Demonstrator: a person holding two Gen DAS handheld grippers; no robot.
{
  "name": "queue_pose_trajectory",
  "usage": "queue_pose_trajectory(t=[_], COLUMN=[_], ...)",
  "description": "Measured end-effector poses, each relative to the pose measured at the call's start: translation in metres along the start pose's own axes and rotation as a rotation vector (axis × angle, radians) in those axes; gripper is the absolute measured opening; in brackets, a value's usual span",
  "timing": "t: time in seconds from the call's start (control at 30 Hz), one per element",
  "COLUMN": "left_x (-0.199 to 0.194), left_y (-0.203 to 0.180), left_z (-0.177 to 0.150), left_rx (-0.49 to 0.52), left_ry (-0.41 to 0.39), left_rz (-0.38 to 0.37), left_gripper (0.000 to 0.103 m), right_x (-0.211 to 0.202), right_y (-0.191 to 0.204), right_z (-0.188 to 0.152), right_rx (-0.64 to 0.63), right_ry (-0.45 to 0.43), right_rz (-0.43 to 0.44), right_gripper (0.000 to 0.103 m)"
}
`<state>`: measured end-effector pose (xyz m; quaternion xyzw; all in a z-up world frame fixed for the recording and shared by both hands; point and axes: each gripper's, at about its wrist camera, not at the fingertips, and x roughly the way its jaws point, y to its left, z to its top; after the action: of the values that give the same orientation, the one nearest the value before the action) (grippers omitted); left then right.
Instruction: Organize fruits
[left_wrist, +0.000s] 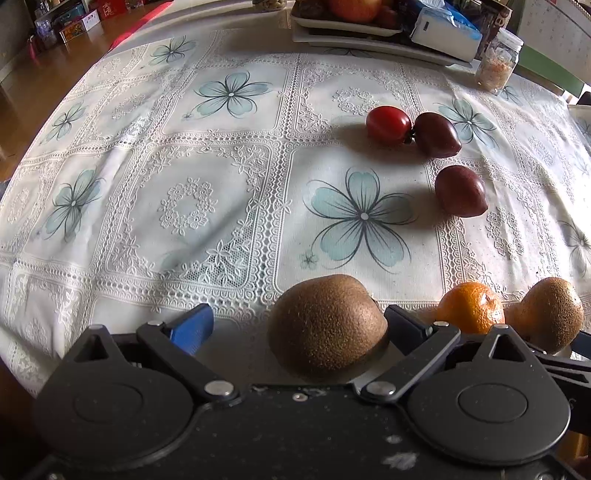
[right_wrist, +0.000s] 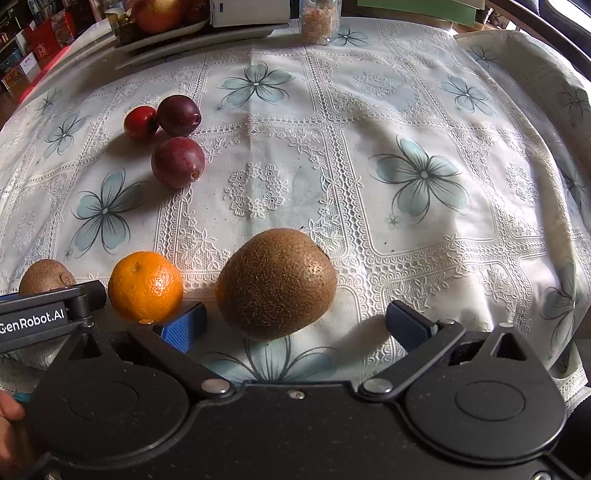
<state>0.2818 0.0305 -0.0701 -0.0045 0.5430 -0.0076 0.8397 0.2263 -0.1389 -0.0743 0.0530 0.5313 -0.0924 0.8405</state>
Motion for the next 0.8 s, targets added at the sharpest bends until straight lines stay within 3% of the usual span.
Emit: queue_pose_trajectory(t=[0.13,0.3,0.47,0.57,0.67,0.8], left_x=[-0.005,-0.014,-0.016,-0.016,-0.016,-0.019], left_y=[-0.004,-0.011,-0.015,-0.009,-0.004,-0.001], left_z=[-0.002,-0.006,-0.008,-0.006,-0.005,-0.005], left_rx=[0.017,0.062,0.072,0.031,-0.002,-0.020], left_ry=[-0.017,-0.046,-0.056,-0.048,-0.040,-0.037], left_rz=[-0.005,-0.042,-0.037,-0.062,-0.081,-0.086], left_gripper=[0.090,0.061,0.061,0.061,0.061,0.061], right_x=[-0.003,-0.012,-0.019,-0.019,-0.019,-0.018], right_y=[0.002,0.013,0.023,0.022,0.013,-0.011], right_z=[0.000,-0.003,-0.007,-0.005,0.001,0.011], right_rx=[-0.005,-0.069,-0.121,-0.130,-0.068,0.073], right_ry=[-0.003,-0.034,-0.085,-0.090,-0.069,-0.021], right_rz=[0.002,0.023,-0.027,-0.024,0.019,0.141], right_gripper=[0.100,0.074,0.061,0.061,0.061,0.060])
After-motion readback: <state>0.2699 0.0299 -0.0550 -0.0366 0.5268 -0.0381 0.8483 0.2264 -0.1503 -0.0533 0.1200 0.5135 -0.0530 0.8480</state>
